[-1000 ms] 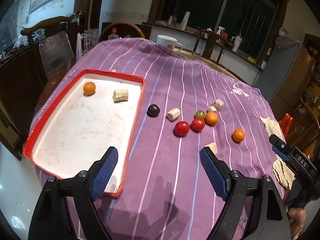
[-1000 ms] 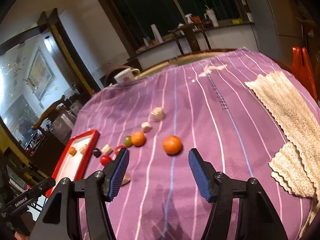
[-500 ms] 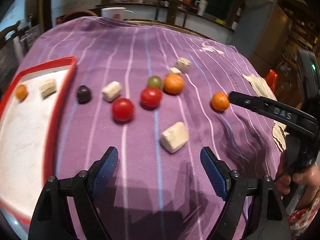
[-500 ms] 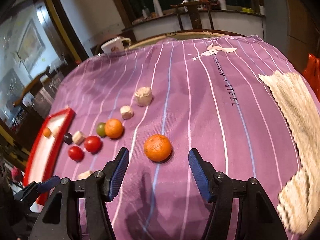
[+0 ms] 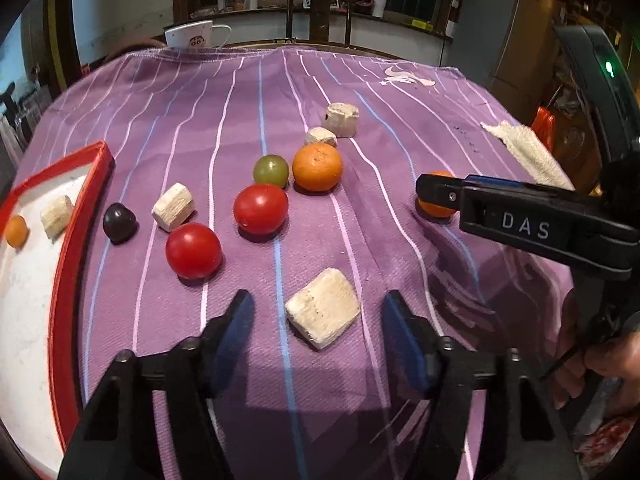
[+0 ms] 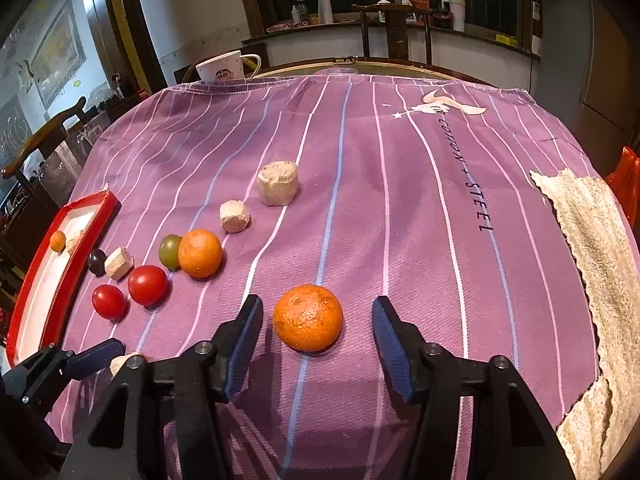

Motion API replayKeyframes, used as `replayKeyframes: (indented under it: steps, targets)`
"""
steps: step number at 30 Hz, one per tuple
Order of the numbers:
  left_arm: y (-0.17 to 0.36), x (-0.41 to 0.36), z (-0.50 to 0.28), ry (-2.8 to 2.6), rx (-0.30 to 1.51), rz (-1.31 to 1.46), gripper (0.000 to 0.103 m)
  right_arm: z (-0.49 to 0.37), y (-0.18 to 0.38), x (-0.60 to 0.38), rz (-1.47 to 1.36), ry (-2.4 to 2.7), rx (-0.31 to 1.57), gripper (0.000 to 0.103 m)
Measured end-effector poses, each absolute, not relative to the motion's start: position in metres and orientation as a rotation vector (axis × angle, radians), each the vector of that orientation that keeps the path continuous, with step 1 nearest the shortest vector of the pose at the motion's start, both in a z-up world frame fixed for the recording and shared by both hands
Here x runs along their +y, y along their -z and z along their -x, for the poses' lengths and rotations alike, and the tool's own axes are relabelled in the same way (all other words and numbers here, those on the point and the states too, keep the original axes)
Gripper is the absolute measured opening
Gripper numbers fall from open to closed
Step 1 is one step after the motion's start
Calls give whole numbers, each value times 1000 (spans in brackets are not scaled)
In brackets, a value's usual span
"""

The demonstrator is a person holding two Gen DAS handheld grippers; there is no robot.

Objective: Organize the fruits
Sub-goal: 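Grasp a white block with the left tool while the right tool grasps an orange, then carry both items into the tray and open both tools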

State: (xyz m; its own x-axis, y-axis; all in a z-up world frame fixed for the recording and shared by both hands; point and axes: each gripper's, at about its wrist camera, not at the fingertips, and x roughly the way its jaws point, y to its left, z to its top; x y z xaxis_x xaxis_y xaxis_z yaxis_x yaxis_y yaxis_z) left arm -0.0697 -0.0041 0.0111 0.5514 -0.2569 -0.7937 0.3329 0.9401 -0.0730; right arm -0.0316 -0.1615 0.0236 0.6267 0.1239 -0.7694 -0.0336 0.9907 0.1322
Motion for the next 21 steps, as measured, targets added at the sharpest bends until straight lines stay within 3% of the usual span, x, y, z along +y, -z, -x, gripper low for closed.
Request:
replayKeyframes:
  steps: [1,3,4,7,21]
  targets:
    - [-11,-6,71,342,916,-101,56,31,-23,-161,-109,-90,892,59]
    - [-11,-7,72,332,901,-118,38,30,-21,-160,-114,-96,899,58]
    - [-11,-8,73,337,895,-121,35,29,-19,-159,-115,-97,900,55]
    - [-11,-7,76,342,894,-110,35,28,-15,-156,-119,-118,905,40]
    - [-50,73,103,277,820,103,35,61,-49,-131,-114,-210,819,39]
